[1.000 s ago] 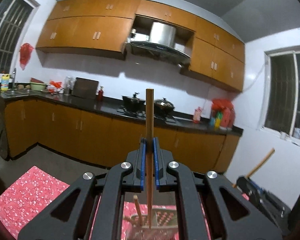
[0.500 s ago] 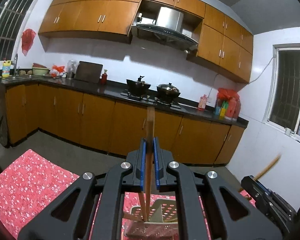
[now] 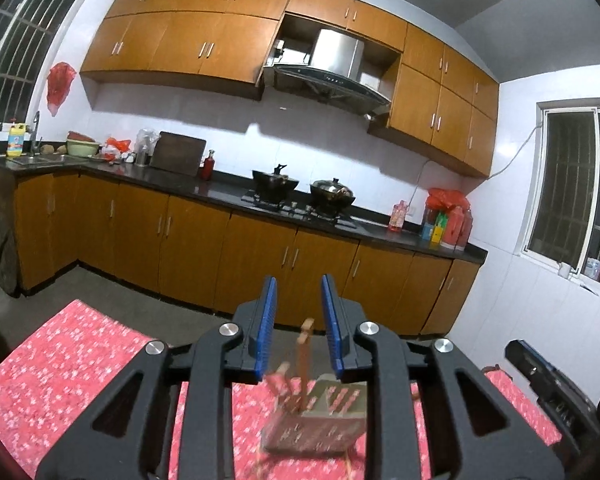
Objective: Organize utensils
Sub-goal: 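Close the right tool on a chopstick while the left tool grasps the last one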
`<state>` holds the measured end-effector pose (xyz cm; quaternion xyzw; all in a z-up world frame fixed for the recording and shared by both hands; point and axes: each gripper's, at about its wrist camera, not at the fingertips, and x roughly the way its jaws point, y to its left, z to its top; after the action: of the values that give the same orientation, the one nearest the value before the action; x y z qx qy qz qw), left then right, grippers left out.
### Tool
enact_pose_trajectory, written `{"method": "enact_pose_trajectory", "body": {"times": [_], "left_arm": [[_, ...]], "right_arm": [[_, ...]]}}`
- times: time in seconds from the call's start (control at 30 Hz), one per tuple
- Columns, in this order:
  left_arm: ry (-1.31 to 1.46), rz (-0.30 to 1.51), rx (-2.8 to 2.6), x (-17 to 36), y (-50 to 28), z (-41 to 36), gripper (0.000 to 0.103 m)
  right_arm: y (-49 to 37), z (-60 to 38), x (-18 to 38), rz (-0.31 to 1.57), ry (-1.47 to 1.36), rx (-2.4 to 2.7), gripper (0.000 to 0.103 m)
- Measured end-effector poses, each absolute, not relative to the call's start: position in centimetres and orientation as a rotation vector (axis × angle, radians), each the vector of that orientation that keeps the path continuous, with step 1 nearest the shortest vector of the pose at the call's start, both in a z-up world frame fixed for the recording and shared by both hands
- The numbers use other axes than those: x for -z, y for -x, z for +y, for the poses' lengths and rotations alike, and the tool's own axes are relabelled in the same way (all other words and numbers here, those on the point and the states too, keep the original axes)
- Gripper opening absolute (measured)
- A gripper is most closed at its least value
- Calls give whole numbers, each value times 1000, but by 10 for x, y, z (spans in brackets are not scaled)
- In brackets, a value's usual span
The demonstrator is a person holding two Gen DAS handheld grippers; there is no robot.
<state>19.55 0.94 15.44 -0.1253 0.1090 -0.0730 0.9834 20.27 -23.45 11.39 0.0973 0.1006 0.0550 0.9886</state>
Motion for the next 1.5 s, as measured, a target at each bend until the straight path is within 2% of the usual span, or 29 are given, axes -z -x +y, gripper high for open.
{"method": "enact_pose_trajectory", "body": {"times": [0.1,0.37,0.57,0.77,0.83,0.87,0.9,1.27,1.4,1.5], "left_arm": [[225,282,123,-131,-182,19,28],[130,625,108,-19,-178,21,29],[99,788,150,39,-169,4,29],[94,833,180,56,-161,-12,29],[87,843,182,63,-159,-16,29],[83,849,182,65,-159,-19,29],[78,858,182,68,-160,-20,29],[28,915,180,83,-170,-35,28],[-11,911,146,83,-175,-35,11],[3,921,121,82,-187,-24,8]], "right_arm": [[-195,-247,-89,272,-181,-62,28],[-209,-260,42,706,-263,-38,29],[-200,-218,90,849,-233,-126,28],[-201,-189,104,889,-141,-141,27],[-203,-187,106,881,-117,-124,19],[-204,-188,108,881,-97,-106,10],[-204,-190,108,880,-96,-96,9],[-211,-234,105,876,-182,1,7],[-211,-234,104,876,-171,-8,8],[-220,-231,105,881,-166,-17,7]]}}
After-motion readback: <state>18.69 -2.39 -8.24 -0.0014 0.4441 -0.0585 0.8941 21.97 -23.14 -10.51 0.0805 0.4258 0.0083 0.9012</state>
